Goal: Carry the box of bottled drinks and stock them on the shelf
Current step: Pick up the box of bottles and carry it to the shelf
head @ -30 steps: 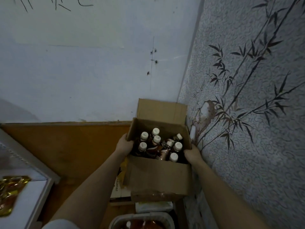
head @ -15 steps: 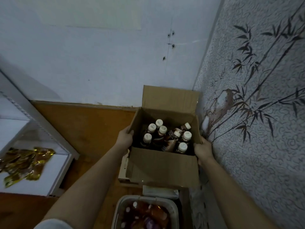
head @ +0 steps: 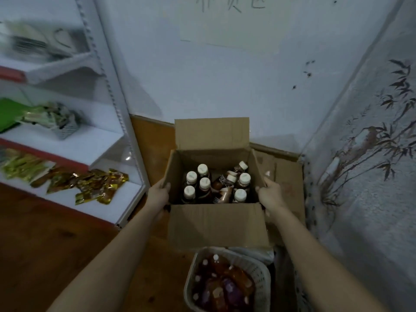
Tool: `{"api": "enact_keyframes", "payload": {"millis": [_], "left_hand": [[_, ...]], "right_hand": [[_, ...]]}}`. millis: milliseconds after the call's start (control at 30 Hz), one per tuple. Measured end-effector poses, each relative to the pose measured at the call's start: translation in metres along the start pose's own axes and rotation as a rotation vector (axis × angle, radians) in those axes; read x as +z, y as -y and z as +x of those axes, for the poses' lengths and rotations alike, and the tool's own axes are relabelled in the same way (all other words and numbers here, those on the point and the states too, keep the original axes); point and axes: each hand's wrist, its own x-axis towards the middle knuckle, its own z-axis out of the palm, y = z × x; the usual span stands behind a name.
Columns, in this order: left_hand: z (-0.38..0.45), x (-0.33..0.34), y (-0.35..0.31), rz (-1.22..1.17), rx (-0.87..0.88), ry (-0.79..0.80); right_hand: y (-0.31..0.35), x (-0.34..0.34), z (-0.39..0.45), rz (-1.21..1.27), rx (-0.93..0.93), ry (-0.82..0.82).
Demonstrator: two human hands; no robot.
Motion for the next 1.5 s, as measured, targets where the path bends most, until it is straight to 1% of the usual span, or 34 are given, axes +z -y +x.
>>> {"api": "enact_keyframes", "payload": {"millis": [100,200,300,400,600,800,900,967,1067,1167,1300,1400,1500], "left_hand": [[-0.019,-0.086,0.013,-0.029,-0.007,-0.081],[-0.041,-0.176,0.027,-0.083,-0.009,-0.157],[-0.063,-0.263,0.047,-0.184,-0.052,-0.257],[-0.083,-0.344,0.070,-0.278,-0.040,-0.366],[-0.116,-0.487,0.105,-0.404,-0.047,-0.603],[-0.122,-0.599,0.133,-0.487,-0.062,-0.853],[-0.107,-0.654,0.139,-0.530,-0.094,-1.002],[-0.096,-0.686,0.142,-0.570,-0.118,-1.095],[-0.080,-0.733,0.141,-0.626,-0.122,-1.222],[-0.065,-0.779,0.139,-0.703,-0.164,-1.306],[-0.048,-0.836,0.140,-0.760,-0.131,-1.405],[-0.033,-0.885,0.149,-0.807,-0.106,-1.433],[-0.017,-0.944,0.159,-0.836,-0.107,-1.452]], "right_hand": [[0.005,0.065,-0.039,-0.019,-0.022,0.080],[0.007,0.138,-0.075,-0.053,0.001,0.181],[0.012,0.217,-0.110,-0.107,0.010,0.310],[0.018,0.298,-0.145,-0.137,0.000,0.450],[0.027,0.463,-0.207,-0.217,-0.040,0.695],[0.034,0.629,-0.245,-0.336,-0.106,0.965],[0.042,0.720,-0.255,-0.423,-0.179,1.097],[0.052,0.776,-0.263,-0.457,-0.197,1.167],[0.068,0.851,-0.276,-0.449,-0.204,1.274],[0.084,0.923,-0.288,-0.465,-0.210,1.374],[0.095,1.011,-0.309,-0.496,-0.223,1.446],[0.098,1.077,-0.329,-0.529,-0.241,1.497],[0.098,1.145,-0.352,-0.568,-0.271,1.511]]}}
